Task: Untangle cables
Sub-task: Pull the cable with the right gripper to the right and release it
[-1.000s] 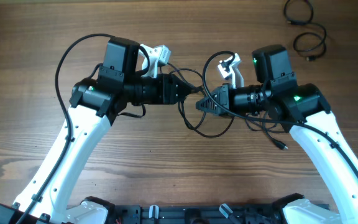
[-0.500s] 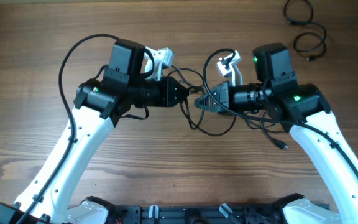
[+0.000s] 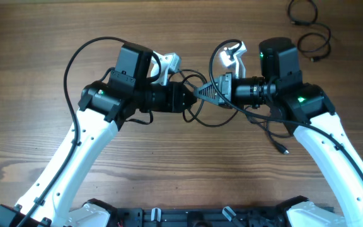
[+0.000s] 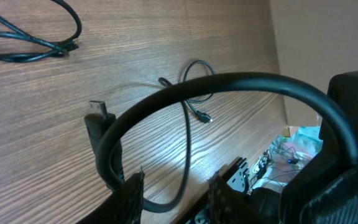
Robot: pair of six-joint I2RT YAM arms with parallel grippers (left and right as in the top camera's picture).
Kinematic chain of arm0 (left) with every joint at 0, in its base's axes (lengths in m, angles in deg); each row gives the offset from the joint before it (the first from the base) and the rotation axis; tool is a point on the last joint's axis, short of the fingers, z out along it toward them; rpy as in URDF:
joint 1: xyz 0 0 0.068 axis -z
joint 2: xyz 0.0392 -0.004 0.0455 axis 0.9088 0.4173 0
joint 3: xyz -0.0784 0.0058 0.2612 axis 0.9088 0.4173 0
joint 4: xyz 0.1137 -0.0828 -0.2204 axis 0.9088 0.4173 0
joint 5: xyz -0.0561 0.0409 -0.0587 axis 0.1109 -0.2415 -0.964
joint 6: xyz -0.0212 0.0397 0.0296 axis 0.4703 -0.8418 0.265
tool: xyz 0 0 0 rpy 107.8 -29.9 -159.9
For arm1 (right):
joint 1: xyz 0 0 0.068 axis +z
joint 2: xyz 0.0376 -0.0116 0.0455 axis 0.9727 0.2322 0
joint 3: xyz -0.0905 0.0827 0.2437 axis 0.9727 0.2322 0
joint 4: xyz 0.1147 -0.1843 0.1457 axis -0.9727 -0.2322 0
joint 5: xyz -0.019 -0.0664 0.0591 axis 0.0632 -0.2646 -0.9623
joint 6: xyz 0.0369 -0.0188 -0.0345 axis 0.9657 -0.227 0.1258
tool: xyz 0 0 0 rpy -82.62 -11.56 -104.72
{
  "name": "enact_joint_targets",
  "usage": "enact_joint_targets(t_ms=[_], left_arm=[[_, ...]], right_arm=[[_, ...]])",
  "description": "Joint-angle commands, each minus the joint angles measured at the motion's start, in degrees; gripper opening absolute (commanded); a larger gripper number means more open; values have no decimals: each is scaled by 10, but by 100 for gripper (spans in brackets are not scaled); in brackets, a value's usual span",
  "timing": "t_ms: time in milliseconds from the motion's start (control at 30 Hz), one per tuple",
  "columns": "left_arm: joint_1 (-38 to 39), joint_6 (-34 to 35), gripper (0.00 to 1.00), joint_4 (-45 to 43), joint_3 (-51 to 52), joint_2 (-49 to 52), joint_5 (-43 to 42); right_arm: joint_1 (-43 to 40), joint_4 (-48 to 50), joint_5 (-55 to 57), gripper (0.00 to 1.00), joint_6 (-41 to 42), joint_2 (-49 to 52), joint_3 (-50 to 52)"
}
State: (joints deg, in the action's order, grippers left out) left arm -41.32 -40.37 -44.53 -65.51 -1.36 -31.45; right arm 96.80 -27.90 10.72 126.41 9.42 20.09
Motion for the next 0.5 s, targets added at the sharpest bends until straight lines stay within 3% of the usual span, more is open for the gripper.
enact_joint_targets(t_ms=[0,267,467], left_arm=[[2,-4,64,0,2,0,6],[1,2,72,7,2,0,50],[-6,18,74,7,2,0,53]], right_arm=[[2,5,-19,4,13,-5,-8],[1,36,9,4,36,-5,-8],[-28,37,31,4,156,-5,-8]])
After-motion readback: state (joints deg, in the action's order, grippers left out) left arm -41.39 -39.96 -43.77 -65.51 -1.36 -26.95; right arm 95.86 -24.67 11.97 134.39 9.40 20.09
